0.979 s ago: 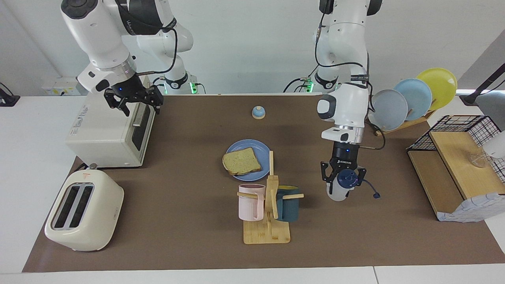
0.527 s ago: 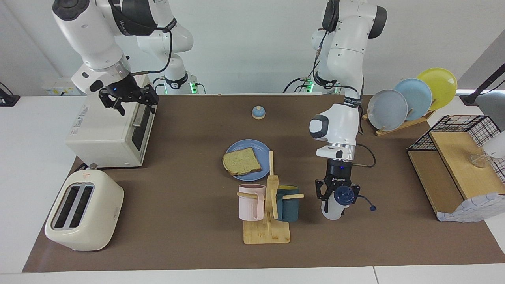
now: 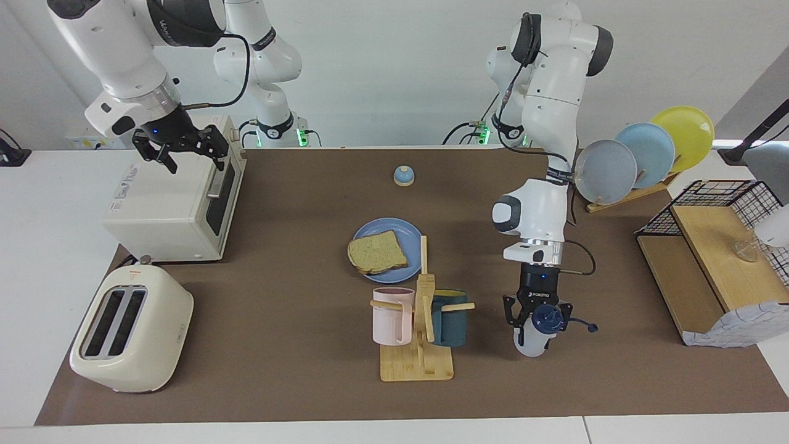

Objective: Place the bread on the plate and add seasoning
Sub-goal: 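Set the bottle back by the mug stand while the right gripper retracts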

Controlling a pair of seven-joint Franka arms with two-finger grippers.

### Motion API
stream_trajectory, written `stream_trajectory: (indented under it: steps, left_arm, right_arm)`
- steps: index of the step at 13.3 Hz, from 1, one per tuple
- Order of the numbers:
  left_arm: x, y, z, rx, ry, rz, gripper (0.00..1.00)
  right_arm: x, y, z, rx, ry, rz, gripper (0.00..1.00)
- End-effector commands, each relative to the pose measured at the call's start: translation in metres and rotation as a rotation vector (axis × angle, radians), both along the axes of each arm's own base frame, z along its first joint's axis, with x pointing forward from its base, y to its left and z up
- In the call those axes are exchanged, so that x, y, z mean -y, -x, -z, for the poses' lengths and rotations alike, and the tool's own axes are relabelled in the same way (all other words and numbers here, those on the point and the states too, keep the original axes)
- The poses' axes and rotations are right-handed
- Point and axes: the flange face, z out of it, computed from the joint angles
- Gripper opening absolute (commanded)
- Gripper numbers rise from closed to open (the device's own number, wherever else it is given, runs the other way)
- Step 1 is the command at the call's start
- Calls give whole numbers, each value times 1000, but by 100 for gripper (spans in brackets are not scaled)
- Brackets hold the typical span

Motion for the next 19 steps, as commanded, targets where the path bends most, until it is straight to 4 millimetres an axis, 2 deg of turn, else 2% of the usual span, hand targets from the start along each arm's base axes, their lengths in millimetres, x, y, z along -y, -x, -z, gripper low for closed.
stream_trajectory:
  steps: [1, 2, 5, 9, 14, 19]
  left_arm:
    - [1, 1, 10, 2, -3, 6, 0]
    - [0, 2, 13, -6, -5, 5, 1]
    - [3, 6, 20, -24, 9, 8, 15]
    - [-1, 15, 33, -76, 66, 2, 41]
    - [-2, 15, 35, -101, 88, 3, 100]
    - [-2, 17, 37, -111, 87, 3, 100]
  right_arm:
    - [-4, 3, -15, -4, 3, 17, 100]
    - [-4, 3, -17, 3, 5, 20, 100]
    - [-13, 4, -12, -11, 8, 11, 100]
    - [-14, 4, -14, -3, 6, 11, 100]
    - [-13, 3, -11, -4, 6, 11, 100]
    - [-11, 4, -11, -8, 6, 12, 100]
